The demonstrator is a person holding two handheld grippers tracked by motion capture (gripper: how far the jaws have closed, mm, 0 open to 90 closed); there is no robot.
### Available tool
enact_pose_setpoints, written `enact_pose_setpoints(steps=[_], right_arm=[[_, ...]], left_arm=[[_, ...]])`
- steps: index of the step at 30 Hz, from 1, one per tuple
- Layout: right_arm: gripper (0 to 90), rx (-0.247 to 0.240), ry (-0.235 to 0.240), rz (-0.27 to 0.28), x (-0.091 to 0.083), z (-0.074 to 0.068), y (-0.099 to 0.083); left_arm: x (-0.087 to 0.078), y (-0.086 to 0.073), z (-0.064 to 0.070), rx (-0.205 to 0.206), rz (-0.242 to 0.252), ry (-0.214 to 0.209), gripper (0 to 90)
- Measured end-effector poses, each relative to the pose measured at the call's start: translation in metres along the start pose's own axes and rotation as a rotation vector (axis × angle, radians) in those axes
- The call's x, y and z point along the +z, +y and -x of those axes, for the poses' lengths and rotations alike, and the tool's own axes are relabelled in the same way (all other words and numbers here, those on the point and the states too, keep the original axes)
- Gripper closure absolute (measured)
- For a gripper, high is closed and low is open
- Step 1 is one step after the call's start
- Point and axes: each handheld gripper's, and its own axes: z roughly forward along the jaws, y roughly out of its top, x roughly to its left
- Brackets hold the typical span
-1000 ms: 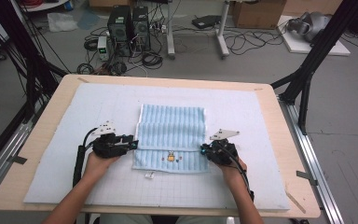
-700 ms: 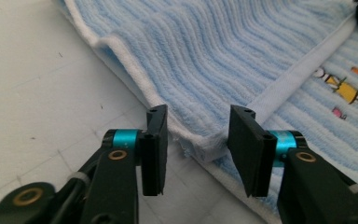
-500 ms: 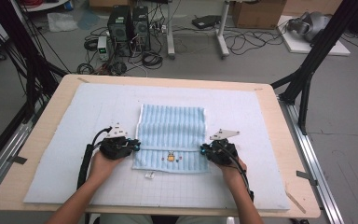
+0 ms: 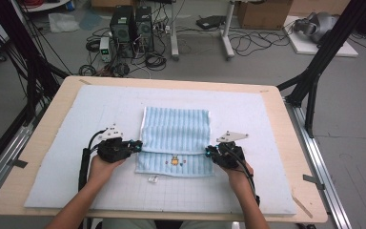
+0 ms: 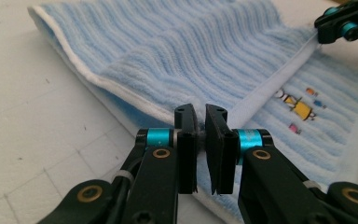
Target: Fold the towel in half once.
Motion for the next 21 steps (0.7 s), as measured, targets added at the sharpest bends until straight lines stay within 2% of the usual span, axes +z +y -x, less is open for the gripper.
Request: enact_pose_setpoints(steps=[3,10,21], right_arm=[[80.5,0.001,0.0,0.007,-0.004,-0.002,0.001],[80.5,-0.009,0.0,0.025,-0.02,-0.011,-0.006],[80.4,-0.046,0.007,0.012,-0.039,-0.031,-0.019]], left_arm=[[-0.004,0.001,0.001,-0.013,0.015,-0.009,82.8],[-0.012,-0.003,0.007,-0.025,0.017,-0.047,82.7],[-0.028,-0.016,0.02,-0.032,-0.009,-0.077,82.5]])
